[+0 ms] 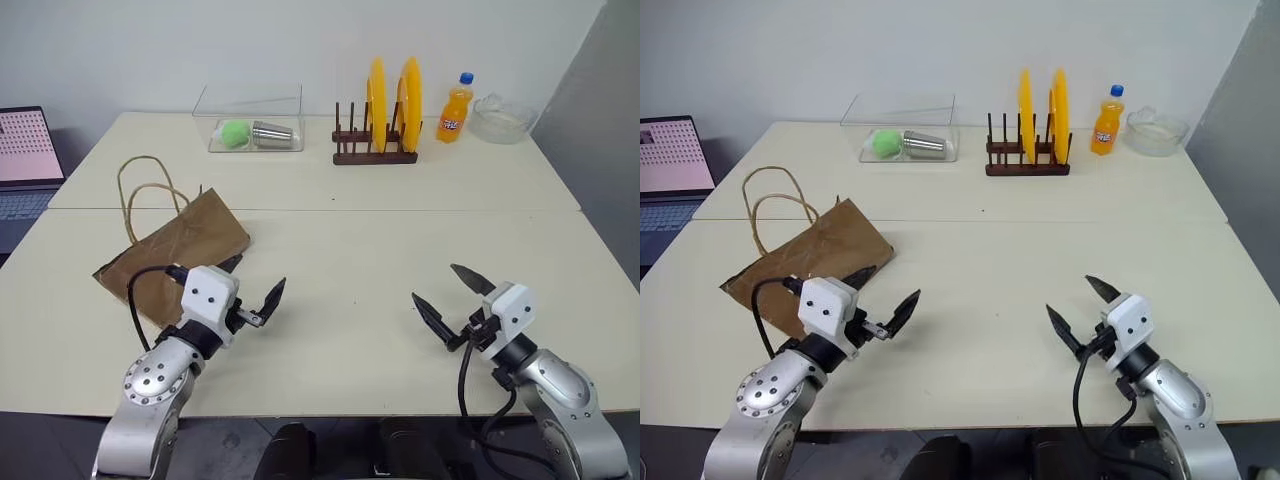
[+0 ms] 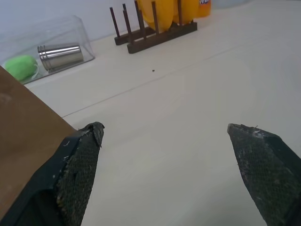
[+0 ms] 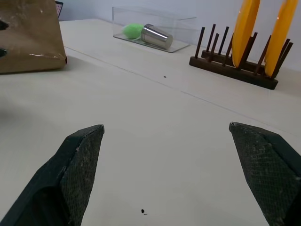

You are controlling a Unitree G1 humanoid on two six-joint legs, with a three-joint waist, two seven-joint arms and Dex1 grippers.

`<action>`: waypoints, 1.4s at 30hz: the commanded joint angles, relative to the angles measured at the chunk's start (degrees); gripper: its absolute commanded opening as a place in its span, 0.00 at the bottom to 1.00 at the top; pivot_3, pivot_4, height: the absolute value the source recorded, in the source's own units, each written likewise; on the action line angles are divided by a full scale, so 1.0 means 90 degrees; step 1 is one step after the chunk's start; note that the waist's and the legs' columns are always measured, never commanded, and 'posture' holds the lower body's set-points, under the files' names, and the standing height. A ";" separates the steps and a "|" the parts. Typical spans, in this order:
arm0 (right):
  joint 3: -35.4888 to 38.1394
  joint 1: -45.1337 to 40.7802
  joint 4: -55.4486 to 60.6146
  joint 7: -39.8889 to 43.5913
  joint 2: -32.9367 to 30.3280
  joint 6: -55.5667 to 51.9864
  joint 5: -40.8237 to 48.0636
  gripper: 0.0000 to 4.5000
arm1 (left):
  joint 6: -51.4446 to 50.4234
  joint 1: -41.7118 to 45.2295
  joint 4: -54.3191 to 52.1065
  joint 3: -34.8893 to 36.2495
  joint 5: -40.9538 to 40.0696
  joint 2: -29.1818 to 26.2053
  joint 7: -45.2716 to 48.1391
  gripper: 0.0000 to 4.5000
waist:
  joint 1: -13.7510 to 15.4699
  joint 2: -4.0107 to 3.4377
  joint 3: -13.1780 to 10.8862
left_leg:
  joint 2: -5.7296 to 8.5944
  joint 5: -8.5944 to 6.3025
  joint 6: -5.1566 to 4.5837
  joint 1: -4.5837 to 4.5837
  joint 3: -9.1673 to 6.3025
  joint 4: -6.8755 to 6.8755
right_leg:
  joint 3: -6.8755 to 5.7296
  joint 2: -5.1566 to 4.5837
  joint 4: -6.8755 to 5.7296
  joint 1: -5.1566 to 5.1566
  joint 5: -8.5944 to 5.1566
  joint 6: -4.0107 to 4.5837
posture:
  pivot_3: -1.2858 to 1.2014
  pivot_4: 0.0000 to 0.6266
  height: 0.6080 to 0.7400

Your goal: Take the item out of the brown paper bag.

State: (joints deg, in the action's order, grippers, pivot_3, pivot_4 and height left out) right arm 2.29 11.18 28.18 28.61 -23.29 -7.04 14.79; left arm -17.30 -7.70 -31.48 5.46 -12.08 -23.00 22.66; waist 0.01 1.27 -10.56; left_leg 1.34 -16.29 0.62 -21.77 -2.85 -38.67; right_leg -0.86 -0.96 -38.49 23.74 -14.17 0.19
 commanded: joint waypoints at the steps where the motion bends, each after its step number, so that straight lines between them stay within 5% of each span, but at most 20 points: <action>1: 0.0104 -0.0069 0.0061 0.0071 -0.0001 0.0206 0.0070 1.00 | 0.0297 0.0037 -0.0087 -0.0004 0.0085 0.0026 -0.0014 0.99 | 0.0000 0.0000 0.0000 | 0.0000 0.0000 0.0000 0.0000 0.0000 0.0000 | 0.0000 0.0000 0.0000 0.0000 0.0000 0.0000 | 0.52 0.24 1.00; 24: -0.0181 -0.0631 -0.0497 -0.0037 0.0153 0.0341 -0.0241 1.00 | -0.0064 0.0071 -0.0100 -0.0081 0.0426 0.0198 -0.0408 0.99 | 0.0000 0.0000 0.0000 | 0.0000 0.0000 0.0000 -0.0001 0.0001 0.0000 | 0.0000 0.0000 0.0000 0.0000 0.0000 0.0000 | 0.52 0.24 1.00; 30: -0.0279 -0.0951 -0.0221 0.0507 -0.0100 -0.0055 0.0233 1.00 | 0.0088 -0.0241 -0.0350 0.0327 0.0179 0.0223 -0.0374 0.99 | -0.0007 0.0000 0.0000 | 0.0000 0.0000 0.0000 0.0000 -0.0001 0.0000 | 0.0000 0.0000 0.0000 0.0000 0.0000 0.0000 | 0.52 0.24 1.00; 42: -0.0739 -0.3487 -0.0561 0.2944 -0.1044 -0.1591 0.2119 1.00 | -0.0838 -0.1633 -0.2268 0.2294 -0.1137 0.0373 -0.0721 0.99 | -0.0012 0.0008 -0.0010 | 0.0000 0.0000 -0.0001 -0.0002 -0.0016 0.0003 | -0.0018 0.0000 0.0024 -0.0011 0.0001 0.0000 | 0.52 0.24 1.00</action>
State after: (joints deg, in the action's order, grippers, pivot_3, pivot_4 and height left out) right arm -4.29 -18.92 23.38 52.62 -32.22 -20.80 31.94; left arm -23.30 -21.87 -47.87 22.45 -19.05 -18.35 15.80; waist -0.10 1.34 -10.65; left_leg 1.33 -16.29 0.61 -21.77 -3.05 -38.63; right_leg -1.08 -0.96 -38.18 23.57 -14.16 0.19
